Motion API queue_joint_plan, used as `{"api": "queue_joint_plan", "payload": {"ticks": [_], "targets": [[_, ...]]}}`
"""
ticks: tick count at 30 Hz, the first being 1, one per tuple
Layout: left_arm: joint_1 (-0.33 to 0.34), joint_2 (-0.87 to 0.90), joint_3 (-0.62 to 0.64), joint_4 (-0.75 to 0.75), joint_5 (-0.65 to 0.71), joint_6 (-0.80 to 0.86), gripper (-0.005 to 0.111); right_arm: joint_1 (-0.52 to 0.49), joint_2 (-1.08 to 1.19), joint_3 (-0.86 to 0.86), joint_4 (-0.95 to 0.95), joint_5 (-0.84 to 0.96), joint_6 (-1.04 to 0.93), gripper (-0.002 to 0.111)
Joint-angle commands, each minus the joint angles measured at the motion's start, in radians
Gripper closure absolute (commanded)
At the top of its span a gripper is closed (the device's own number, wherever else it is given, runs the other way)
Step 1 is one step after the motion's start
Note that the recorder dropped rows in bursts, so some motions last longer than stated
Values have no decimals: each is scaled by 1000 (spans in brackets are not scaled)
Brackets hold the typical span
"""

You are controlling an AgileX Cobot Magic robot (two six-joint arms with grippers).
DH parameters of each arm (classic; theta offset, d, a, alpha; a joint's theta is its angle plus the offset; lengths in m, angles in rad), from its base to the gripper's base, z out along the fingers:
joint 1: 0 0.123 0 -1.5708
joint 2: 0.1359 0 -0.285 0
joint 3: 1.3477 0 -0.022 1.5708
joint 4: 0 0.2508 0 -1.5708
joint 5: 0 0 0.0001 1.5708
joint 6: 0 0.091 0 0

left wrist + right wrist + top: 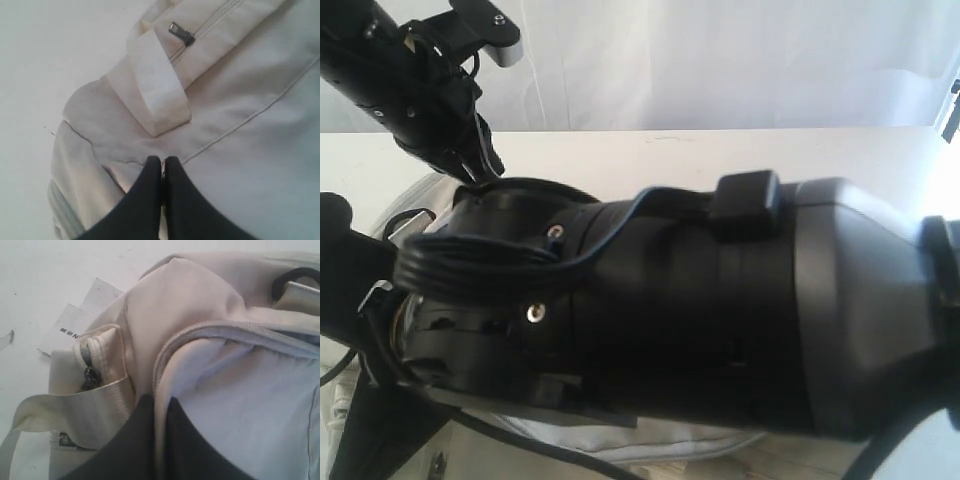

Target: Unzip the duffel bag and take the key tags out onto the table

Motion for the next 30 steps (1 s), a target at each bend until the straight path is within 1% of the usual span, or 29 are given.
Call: {"api": "queue_joint_plan", "payload": {"ticks": [1,4,5,10,22,27,28,30], "targets": [[47,47,-54,25,-26,-20,107,9,-3,2,8,16,6,108],[97,51,-56,25,-83,-41,107,9,-3,2,8,16,6,108],[105,51,-56,18,-91,-41,107,9,-3,2,8,16,6,108],[105,53,-56,18,-126,-42,107,9,-3,2,8,16,6,108],[105,68,-56,13,-140,-42,107,9,-3,2,8,16,9,108],[105,86,-56,4,-127,-40,107,9,-3,2,8,19,8,108],[105,87,-56,4,-125,-40,106,9,-3,2,8,21,8,108],[105,87,-56,2,-126,-40,101,9,-3,2,8,23,8,108]]}}
